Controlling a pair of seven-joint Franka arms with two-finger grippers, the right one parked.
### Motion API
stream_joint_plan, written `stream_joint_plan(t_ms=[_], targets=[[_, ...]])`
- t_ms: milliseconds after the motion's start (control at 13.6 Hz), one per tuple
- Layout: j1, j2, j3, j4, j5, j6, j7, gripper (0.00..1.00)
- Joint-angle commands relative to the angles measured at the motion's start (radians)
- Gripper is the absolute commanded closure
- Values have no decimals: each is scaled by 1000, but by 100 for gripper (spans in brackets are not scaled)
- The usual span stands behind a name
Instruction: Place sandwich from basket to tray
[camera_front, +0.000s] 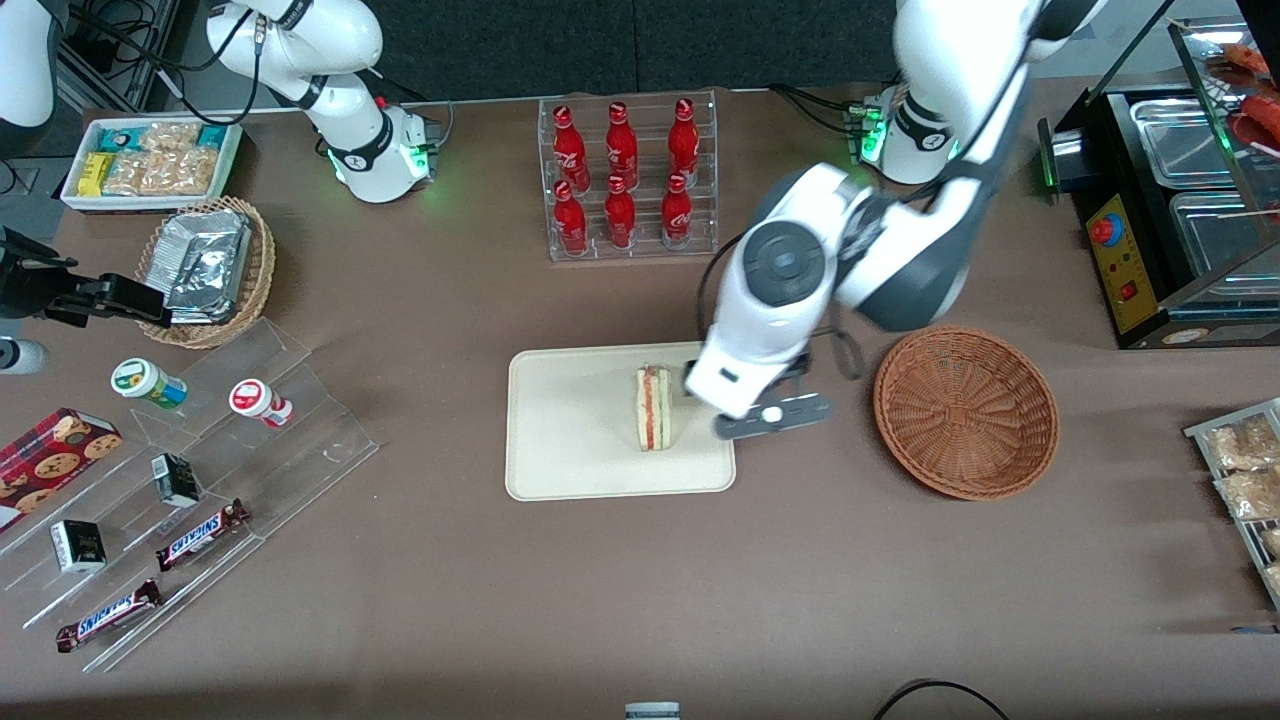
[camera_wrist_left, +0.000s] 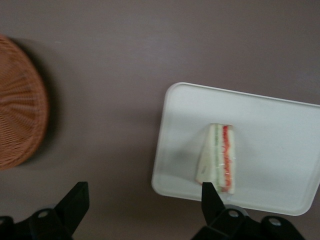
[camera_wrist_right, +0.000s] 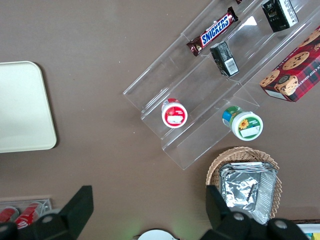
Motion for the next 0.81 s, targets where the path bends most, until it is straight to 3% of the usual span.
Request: stream_joint_plan(t_ms=[0, 221, 736], targets=[[78, -99, -8, -38, 9, -77, 32, 1], [180, -188, -8, -72, 9, -135, 125, 1], [411, -499, -7, -327, -40, -162, 516, 1]])
